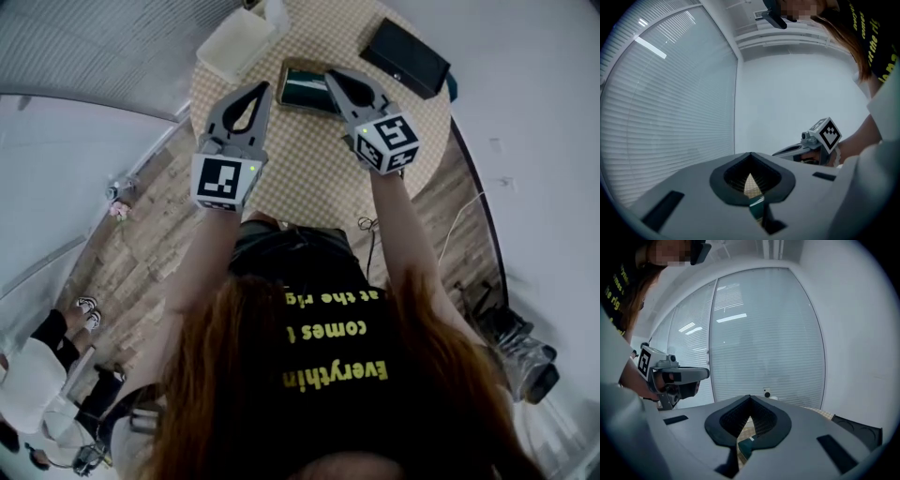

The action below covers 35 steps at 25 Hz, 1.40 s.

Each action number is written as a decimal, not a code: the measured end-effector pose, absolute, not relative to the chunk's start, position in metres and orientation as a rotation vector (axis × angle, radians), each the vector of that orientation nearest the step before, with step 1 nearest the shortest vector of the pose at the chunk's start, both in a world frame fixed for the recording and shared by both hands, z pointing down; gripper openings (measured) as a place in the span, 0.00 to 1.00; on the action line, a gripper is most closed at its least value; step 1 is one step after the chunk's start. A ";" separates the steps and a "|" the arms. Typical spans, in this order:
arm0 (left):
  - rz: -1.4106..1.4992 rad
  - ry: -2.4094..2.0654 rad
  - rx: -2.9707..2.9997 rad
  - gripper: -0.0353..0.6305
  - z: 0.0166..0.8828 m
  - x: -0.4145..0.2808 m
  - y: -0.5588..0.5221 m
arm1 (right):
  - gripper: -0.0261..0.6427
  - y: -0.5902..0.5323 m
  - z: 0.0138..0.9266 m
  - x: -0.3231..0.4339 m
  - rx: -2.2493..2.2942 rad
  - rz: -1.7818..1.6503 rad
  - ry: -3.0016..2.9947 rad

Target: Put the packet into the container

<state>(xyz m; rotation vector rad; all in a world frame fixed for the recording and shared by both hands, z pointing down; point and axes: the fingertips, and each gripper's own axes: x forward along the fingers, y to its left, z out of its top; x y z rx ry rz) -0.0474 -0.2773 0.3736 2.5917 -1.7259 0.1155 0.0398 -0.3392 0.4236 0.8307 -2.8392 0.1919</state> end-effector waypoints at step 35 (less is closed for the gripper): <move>0.076 -1.721 2.570 0.05 0.378 -0.058 -0.290 | 0.06 -0.319 0.368 0.047 0.988 0.152 -2.919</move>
